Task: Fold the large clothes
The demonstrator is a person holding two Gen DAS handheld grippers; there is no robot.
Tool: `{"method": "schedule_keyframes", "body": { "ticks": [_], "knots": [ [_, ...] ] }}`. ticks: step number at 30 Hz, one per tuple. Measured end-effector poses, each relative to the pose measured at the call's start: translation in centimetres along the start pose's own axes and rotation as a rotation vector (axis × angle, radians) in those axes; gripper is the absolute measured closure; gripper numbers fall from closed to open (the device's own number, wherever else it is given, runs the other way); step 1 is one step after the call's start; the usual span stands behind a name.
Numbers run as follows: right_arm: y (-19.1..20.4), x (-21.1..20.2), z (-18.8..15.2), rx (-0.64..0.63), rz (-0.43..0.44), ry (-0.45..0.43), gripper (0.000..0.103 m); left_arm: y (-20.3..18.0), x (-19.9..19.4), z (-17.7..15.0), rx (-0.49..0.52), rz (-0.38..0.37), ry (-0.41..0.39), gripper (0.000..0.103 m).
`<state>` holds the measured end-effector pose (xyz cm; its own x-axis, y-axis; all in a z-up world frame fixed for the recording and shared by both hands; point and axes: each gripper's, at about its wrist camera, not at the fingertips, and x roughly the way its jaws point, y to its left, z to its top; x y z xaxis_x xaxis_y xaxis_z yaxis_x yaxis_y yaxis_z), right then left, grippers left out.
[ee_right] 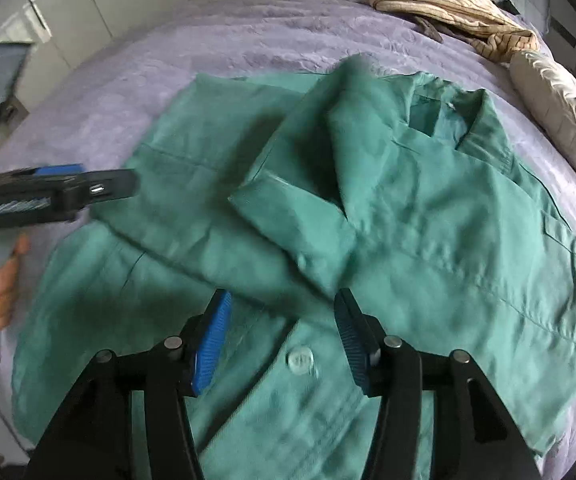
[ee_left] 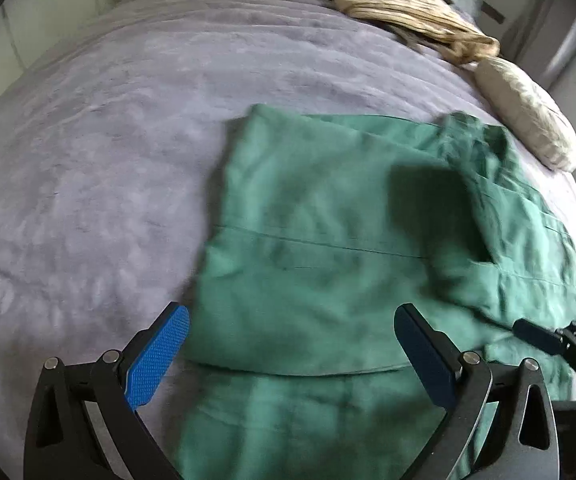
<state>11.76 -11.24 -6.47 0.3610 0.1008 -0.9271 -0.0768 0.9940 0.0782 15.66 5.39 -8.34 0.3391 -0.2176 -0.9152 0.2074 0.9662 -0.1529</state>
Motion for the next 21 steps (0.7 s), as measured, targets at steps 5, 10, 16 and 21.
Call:
{"method": "schedule_keyframes", "body": {
  "ticks": [5, 10, 16, 21],
  "knots": [
    [-5.2, -2.7, -3.2, 0.242, 0.06, 0.005, 0.045, -4.0, 1.3, 0.6, 0.073, -0.128, 0.049, 0.0],
    [-14.6, -5.4, -10.2, 0.723, 0.175, -0.055, 0.044, -7.5, 3.8, 1.0, 0.097, -0.209, 0.116, 0.0],
    [-21.9, -6.2, -17.4, 1.143, 0.254, -0.16, 0.044, -9.9, 5.5, 2.0, 0.084, -0.232, 0.151, 0.027],
    [-25.4, -7.5, -18.9, 1.254, 0.241, -0.252, 0.099, -10.4, 5.5, 2.7, 0.098, -0.221, 0.157, 0.072]
  ]
}}
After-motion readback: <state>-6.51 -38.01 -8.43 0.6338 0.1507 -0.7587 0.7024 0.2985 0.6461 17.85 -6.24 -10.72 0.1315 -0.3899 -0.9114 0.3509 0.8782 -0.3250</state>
